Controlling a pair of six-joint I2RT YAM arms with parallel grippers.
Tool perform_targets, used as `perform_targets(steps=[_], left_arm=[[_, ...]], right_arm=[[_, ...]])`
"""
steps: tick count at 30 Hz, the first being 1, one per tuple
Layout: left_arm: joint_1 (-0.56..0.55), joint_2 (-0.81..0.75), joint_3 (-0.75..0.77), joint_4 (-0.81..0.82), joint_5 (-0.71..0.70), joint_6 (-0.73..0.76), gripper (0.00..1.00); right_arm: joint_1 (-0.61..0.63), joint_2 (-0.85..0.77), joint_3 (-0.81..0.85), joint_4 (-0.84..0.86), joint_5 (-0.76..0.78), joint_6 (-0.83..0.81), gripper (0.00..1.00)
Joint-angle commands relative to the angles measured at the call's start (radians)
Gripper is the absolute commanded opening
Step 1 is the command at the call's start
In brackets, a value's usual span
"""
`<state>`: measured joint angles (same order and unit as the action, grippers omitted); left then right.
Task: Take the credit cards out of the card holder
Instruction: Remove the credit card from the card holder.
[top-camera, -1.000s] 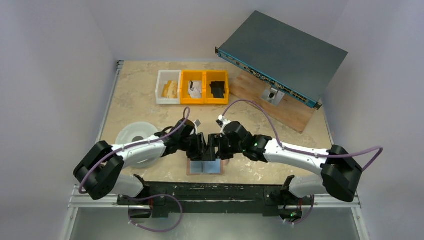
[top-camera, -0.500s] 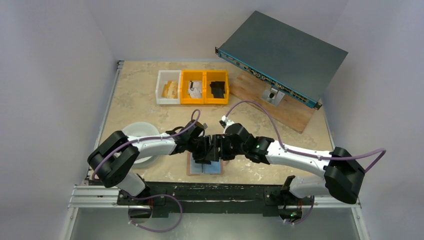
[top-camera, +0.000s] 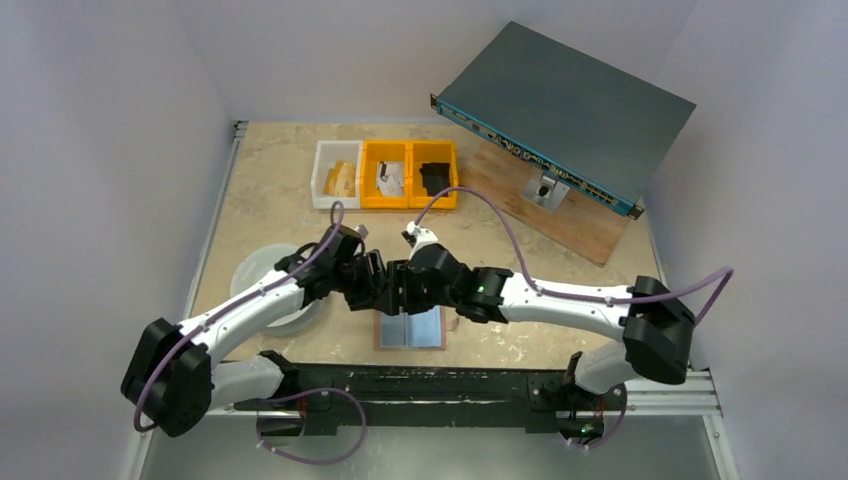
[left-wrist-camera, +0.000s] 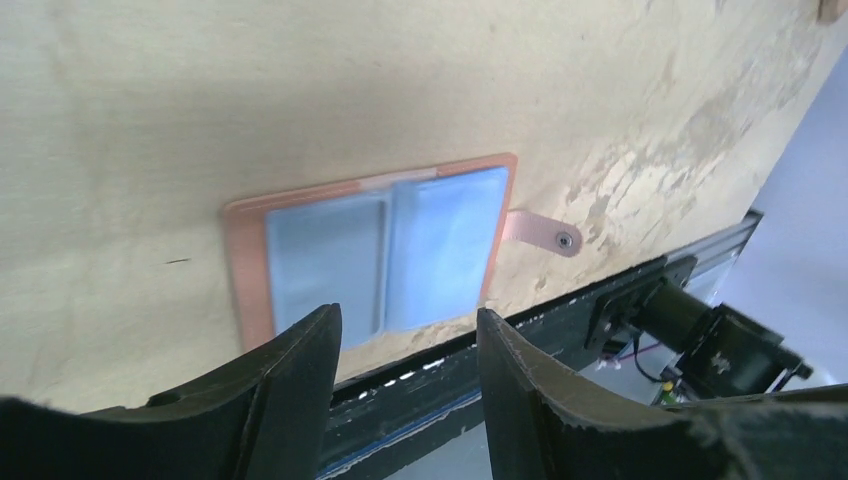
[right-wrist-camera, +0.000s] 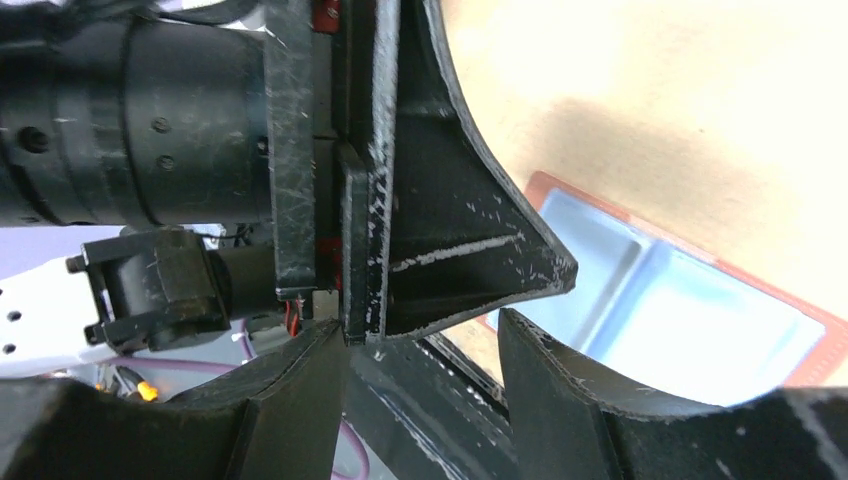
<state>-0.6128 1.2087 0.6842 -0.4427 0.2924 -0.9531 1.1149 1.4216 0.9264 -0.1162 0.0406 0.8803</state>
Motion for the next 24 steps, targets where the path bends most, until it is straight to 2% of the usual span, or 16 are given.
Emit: perform_targets(steps=[1,7,13,19,24], left_arm=[[0.073,-0.124,-0.012,-0.081,-0.034,0.007,0.52],[0.146,-0.182,-0.062,-0.13,-0.086,0.008,0.53],[0.154,-0.195,-0.071,-0.121,-0.077,0.004,0.53],[0.161,-0.223,-0.069,-0.144,-0.101,-0.002,0.53],[0.173,-0.233,-0.075,-0.141,-0.102,-0.014,0.52]], right_arm=[[0.035,0.122,0.076,-0.153,0.119,0.004,0.52],[0.058,0.171,0.098,-0.143,0.124,0.008,0.52],[0.061,0.237,0.121,-0.156,0.137,-0.002,0.52],[0.099,0.332,0.211,-0.271,0.222,0.0,0.52],[0.123,0.403,0.255,-0.3,0.244,0.003,0.52]])
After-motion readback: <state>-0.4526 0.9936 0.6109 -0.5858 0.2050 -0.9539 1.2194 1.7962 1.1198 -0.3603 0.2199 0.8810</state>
